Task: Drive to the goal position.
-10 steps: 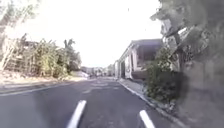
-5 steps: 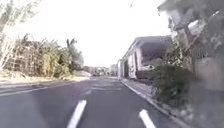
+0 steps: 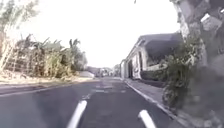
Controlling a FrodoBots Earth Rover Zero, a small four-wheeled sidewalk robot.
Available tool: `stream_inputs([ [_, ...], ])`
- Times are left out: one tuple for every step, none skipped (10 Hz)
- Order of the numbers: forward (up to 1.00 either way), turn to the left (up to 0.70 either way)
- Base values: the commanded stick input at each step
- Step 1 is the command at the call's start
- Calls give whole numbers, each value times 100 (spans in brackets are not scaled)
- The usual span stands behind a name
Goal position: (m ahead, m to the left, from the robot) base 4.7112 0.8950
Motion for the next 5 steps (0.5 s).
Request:
stream_inputs([
  [85,0],
  [85,0],
  [85,0],
  [85,0],
  [85,0],
])
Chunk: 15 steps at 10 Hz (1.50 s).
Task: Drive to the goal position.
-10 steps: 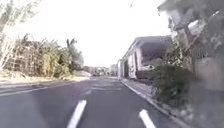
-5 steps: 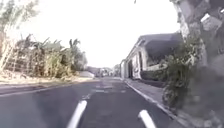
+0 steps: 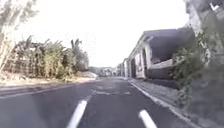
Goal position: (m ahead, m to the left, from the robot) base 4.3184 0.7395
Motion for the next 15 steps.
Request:
stream_inputs([
  [85,0],
  [85,0],
  [85,0],
  [85,0],
  [85,0],
  [85,0],
  [85,0],
  [85,0],
  [85,0],
  [85,0],
  [85,0],
  [85,0],
  [85,0],
  [85,0],
  [85,0],
])
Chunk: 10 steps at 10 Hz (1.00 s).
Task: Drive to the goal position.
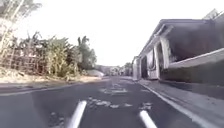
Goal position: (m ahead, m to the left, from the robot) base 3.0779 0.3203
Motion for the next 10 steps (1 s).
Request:
stream_inputs([
  [85,0],
  [85,0],
  [85,0],
  [85,0],
  [85,-18],
  [85,-34],
  [85,-34],
  [85,-34],
  [85,-17],
  [85,0],
])
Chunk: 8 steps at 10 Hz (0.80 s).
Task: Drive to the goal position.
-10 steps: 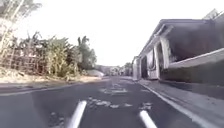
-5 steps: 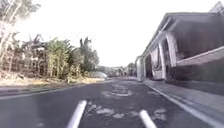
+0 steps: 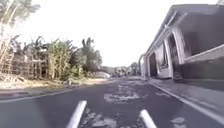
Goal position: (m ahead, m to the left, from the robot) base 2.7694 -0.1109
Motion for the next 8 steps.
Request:
stream_inputs([
  [85,0],
  [85,0],
  [85,0],
  [85,0],
  [85,0],
  [85,0],
  [85,0],
  [85,0],
])
